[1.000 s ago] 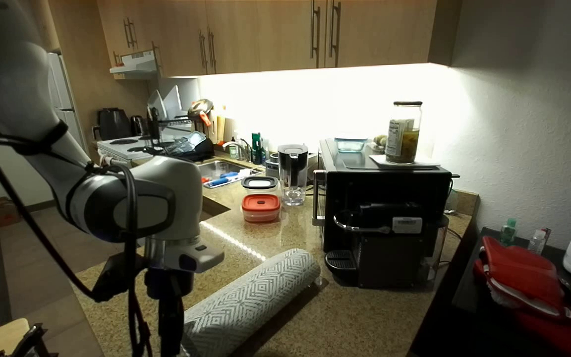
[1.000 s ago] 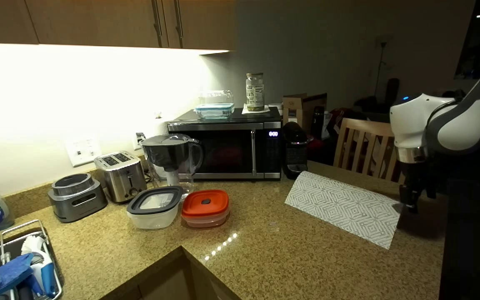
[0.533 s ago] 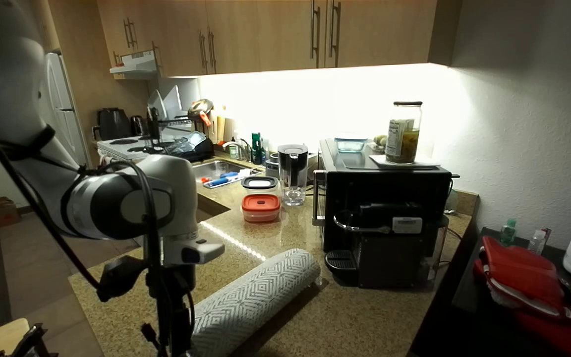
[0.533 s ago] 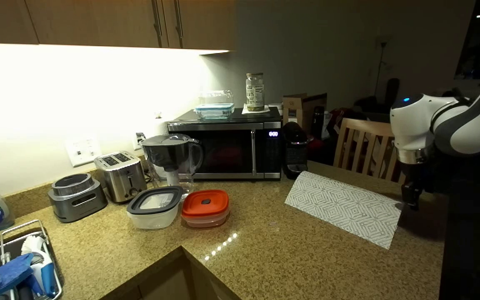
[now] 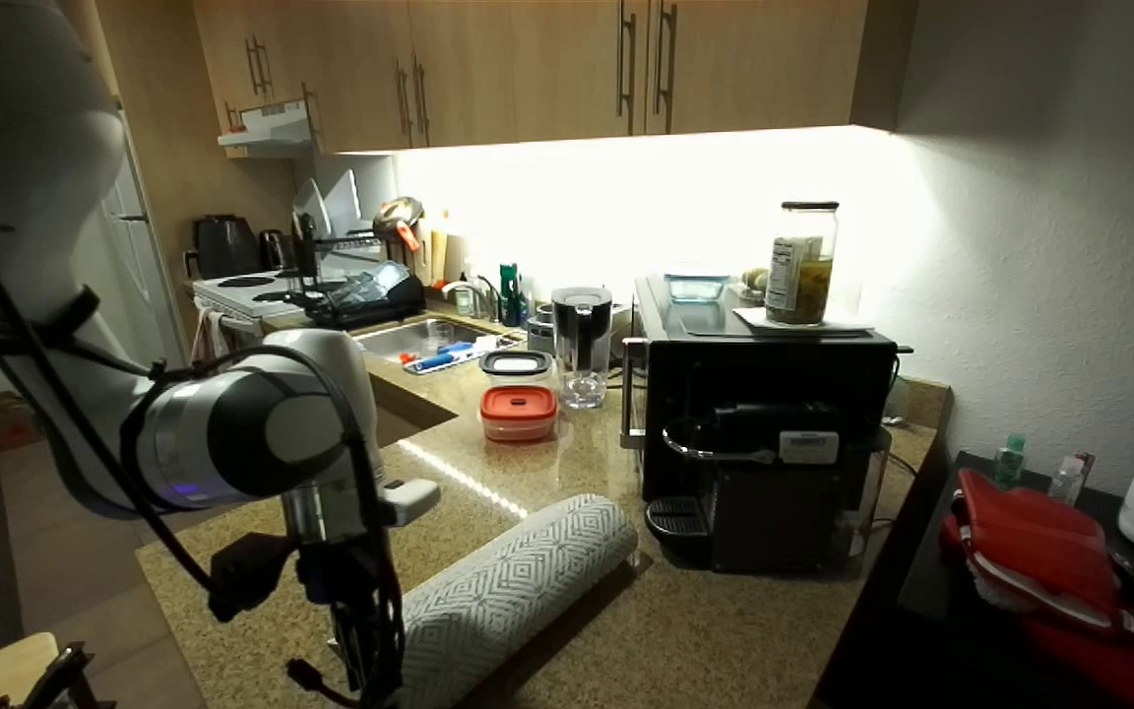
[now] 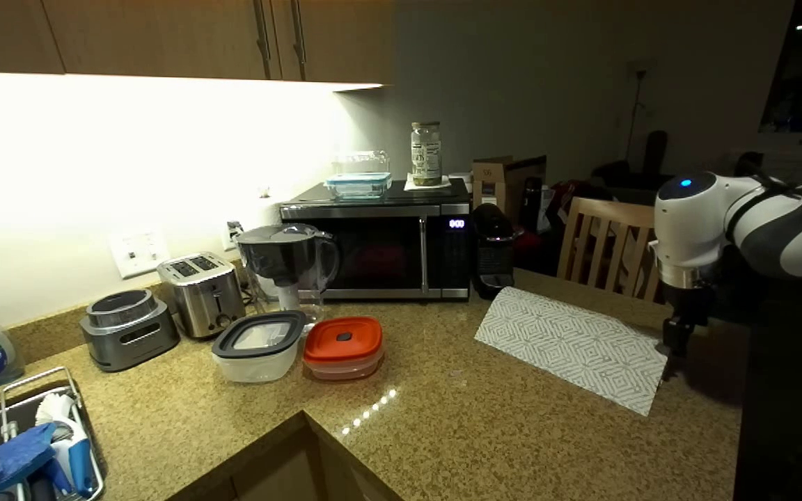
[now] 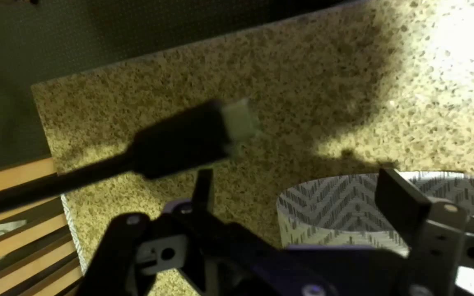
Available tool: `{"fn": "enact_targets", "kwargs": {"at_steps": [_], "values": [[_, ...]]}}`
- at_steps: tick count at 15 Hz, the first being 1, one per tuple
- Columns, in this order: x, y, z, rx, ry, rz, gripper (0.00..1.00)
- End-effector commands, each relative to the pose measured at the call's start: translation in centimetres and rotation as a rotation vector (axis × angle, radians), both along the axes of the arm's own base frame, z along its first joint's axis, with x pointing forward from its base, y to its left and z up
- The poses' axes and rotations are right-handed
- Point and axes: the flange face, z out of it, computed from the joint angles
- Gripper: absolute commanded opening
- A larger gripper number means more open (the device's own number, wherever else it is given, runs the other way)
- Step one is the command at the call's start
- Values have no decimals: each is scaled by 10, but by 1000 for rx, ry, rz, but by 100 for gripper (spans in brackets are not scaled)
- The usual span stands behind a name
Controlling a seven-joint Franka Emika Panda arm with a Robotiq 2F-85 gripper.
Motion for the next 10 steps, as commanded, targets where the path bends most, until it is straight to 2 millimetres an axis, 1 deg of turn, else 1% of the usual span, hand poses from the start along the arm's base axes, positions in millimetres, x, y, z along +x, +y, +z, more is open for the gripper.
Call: {"fn": "enact_targets", "kwargs": {"at_steps": [1,4,10], "values": [[0,11,-1,-29,-84,43,100],[-1,21,4,-64,-150,79,100],[-4,35,5,-100,-223,113,100]]}}
